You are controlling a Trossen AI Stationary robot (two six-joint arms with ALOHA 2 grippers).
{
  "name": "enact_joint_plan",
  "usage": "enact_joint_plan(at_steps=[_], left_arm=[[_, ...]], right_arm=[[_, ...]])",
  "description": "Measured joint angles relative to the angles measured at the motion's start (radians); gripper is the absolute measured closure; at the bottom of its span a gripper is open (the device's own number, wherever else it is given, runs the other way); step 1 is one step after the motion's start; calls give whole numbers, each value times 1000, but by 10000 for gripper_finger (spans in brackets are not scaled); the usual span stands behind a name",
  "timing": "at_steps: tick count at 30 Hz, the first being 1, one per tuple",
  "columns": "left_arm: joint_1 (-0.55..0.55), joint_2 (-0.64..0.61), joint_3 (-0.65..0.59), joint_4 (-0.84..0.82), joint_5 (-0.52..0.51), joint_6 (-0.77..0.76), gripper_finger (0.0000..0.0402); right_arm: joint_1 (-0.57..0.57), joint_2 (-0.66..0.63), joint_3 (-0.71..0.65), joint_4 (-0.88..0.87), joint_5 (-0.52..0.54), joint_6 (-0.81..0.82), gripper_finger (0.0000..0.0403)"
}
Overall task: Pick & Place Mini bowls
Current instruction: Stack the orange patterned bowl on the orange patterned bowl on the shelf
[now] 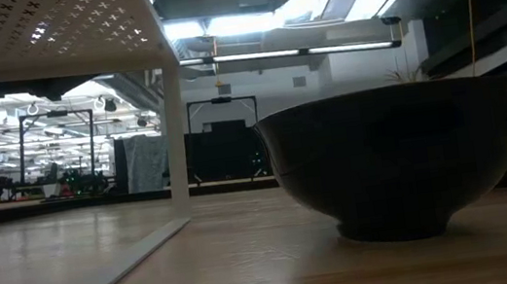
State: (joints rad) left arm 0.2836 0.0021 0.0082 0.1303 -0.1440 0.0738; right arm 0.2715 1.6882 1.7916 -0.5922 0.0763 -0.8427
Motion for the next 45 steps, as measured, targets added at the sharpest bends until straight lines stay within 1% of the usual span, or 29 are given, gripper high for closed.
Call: enact_joint_plan(at_steps=[4,7,10,13,21,31,40,45], left_arm=[[0,0,0,0,0,0,372],[0,0,0,0,0,0,373],[0,0,0,0,0,0,373],[0,0,0,0,0,0,372],[0,0,0,0,0,0,370],[0,0,0,0,0,0,370],[0,0,0,-8,0,0,373],[0,4,0,1,0,0,374]], right_arm=[[18,0,0,8,-90,-62,392],[27,0,0,12,-135,-87,392],[31,6,0,26,-162,-115,392],[33,27,0,53,-166,-133,392],[33,75,0,94,-194,-136,392],[39,114,0,147,-338,-136,392],[40,177,0,230,-341,-134,392],[39,195,0,246,-338,-134,392]])
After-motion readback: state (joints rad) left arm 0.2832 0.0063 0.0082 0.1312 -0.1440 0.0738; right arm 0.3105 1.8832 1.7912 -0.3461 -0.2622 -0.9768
